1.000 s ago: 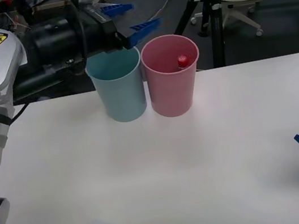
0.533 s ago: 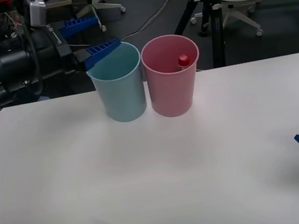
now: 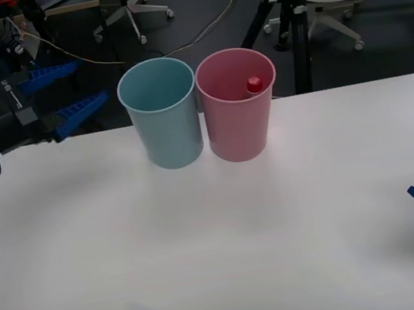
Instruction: Grasp the object on the table and drop it into the matching bin: aluminum can to the light blue bin, PET bottle to the pink bin.
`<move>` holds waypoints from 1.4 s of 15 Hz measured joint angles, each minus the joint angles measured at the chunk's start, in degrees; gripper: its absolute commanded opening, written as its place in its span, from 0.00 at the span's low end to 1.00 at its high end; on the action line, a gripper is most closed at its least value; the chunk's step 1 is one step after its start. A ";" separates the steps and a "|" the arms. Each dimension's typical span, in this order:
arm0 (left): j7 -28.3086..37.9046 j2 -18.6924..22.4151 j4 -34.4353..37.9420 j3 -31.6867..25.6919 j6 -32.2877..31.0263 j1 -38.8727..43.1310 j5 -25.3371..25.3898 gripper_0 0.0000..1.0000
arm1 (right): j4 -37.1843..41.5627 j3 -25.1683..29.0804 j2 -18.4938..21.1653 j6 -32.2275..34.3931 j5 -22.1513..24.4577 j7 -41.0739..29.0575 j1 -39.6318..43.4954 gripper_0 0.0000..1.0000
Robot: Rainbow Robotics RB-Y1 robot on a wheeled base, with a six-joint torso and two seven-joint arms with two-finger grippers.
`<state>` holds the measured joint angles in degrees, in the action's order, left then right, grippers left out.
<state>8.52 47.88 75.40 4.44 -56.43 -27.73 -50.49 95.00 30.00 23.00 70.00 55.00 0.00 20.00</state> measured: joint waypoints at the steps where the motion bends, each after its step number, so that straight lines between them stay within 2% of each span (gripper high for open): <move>1: -0.03 0.01 1.36 -2.47 -0.06 2.75 -0.93 1.00 | 0.00 0.00 0.00 0.00 0.00 0.00 0.00 1.00; 5: 0.62 -0.51 7.93 -9.51 -0.07 13.12 -2.63 1.00 | 0.00 0.00 0.00 0.00 0.00 0.00 0.00 1.00; 8: 0.64 -3.11 12.92 -13.97 -0.01 20.61 -3.65 1.00 | 0.00 0.00 0.00 0.00 0.00 0.00 0.00 1.00; 10: 1.31 -8.77 18.41 -19.88 -0.16 25.98 -10.05 1.00 | 0.00 0.00 0.00 0.00 0.00 0.00 0.00 1.00; 12: 5.63 -14.71 24.61 -25.06 -1.20 30.85 -16.64 1.00 | 0.00 0.00 0.00 0.00 0.00 0.00 0.00 1.00; 15: 9.92 -20.31 31.26 -30.12 -2.56 36.96 -22.25 1.00 | 0.00 0.00 0.00 0.00 0.00 0.00 0.00 1.00; 17: 9.80 -22.30 32.92 -32.66 -3.49 40.28 -23.16 1.00 | 0.00 0.00 0.00 0.00 0.00 0.00 0.00 1.00; 21: 7.91 -22.57 33.06 -34.63 -4.38 45.56 -21.82 1.00 | 0.00 0.00 0.00 0.00 0.00 0.00 0.00 1.00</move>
<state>16.43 25.31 108.46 -30.18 -60.82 17.83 -72.31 95.00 30.00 23.00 70.00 55.00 0.00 20.00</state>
